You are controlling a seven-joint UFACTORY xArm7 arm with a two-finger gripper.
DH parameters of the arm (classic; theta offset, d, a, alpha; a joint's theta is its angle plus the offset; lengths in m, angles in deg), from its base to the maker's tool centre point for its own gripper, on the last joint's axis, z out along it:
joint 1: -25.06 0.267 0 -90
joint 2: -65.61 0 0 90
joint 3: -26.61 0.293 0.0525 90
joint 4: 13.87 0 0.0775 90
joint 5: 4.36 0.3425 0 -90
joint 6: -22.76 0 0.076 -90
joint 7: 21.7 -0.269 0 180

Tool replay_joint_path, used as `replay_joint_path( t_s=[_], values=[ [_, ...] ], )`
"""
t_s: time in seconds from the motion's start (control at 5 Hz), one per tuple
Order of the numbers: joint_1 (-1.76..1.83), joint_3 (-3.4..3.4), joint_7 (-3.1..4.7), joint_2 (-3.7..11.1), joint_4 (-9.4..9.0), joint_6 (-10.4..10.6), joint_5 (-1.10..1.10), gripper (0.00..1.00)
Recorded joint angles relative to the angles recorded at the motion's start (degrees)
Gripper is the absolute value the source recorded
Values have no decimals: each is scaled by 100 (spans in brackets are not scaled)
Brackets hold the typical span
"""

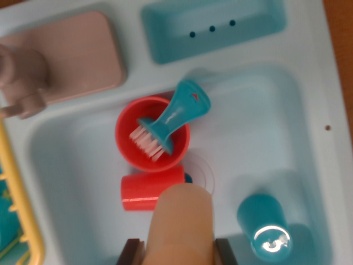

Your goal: Pick detergent from the sink

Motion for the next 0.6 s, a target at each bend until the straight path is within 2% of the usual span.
replay_joint_path(
  t_s=[0.2, 0.4, 0.6],
  values=[
    [1, -2, -29, -71, 202, -271, -19, 100],
    [1, -2, -29, -71, 202, -271, -19, 100],
    [1, -4, -56, -140, 399, -535, -38, 100]
  ],
)
